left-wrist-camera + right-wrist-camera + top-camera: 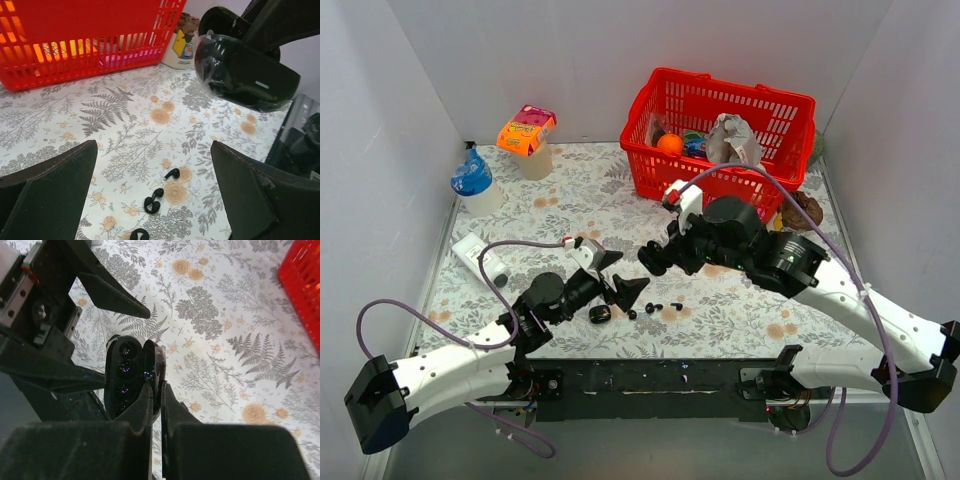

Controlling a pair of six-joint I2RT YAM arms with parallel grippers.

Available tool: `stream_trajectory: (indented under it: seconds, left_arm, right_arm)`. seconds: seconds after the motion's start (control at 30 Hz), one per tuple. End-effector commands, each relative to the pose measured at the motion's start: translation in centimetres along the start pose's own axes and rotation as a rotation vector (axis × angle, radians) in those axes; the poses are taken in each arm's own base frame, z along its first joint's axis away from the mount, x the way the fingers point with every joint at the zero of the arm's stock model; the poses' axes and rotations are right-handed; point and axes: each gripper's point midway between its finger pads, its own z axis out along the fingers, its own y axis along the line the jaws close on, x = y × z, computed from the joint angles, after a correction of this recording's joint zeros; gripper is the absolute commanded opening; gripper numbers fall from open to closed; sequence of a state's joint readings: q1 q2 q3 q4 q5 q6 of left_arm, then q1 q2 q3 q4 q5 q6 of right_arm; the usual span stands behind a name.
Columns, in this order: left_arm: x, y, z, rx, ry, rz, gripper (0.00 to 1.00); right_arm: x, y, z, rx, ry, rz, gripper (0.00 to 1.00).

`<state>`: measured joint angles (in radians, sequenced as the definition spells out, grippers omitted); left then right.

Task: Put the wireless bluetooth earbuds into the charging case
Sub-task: Adjust the charging case.

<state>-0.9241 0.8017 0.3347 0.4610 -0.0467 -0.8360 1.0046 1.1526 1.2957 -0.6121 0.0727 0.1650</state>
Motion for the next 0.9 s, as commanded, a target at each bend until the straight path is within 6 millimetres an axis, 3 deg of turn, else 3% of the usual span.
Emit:
stream_trajectory:
  seconds: [0.0, 0.07, 0.17, 0.2, 0.23, 0.3, 0.33, 0.43, 0.6, 0.87]
  left_arm:
    - [-2.6, -3.4, -0.8, 0.156, 0.025, -0.047, 0.98]
    - [-3.0, -6.2, -2.0, 0.317, 0.052, -0.044, 0.98]
    - [-4.6, -7.8, -2.9, 0.443, 0.064, -0.055, 0.98]
    - [-4.0, -8.9, -3.3, 0.538, 0.116, -0.067, 0.98]
    - [-4.1, -8.0, -3.0, 0.538, 0.133, -0.078, 0.98]
    - [-4.7, -8.8, -3.5, 0.655, 0.176, -0.117, 0.95]
    - [-4.6, -8.0, -2.8, 0.651, 0.187, -0.133, 0.93]
    - [-4.7, -7.8, -1.9, 0.665, 0.188, -0.135, 0.90]
    - [-4.6, -8.0, -1.3, 0.691, 0.197, -0.151, 0.84]
    - [-4.6, -9.0, -2.0, 0.769, 0.179, -0.171, 0.71]
  right_arm:
    - [-1.9, 0.3, -3.2, -0.036, -0.148, -0.253, 0.01]
    - [-1.9, 0.7, -4.2, -0.036, -0.187, -0.325, 0.01]
    - [-2.1, 1.1, -6.1, -0.061, -0.192, -0.425, 0.01]
    - [-2.6, 1.3, -6.6, -0.064, -0.201, -0.446, 0.01]
    - [-2.0, 1.4, -6.6, -0.072, -0.171, -0.466, 0.01]
    - [-1.4, 1.4, -6.2, -0.063, -0.138, -0.489, 0.01]
    - [-1.1, 1.4, -6.0, -0.047, -0.119, -0.502, 0.01]
    - [0.4, 1.8, -5.0, -0.048, -0.050, -0.517, 0.01]
    - [0.5, 2.4, -4.0, -0.051, -0.067, -0.492, 0.01]
    - [0.2, 2.9, -3.1, -0.055, -0.085, -0.476, 0.01]
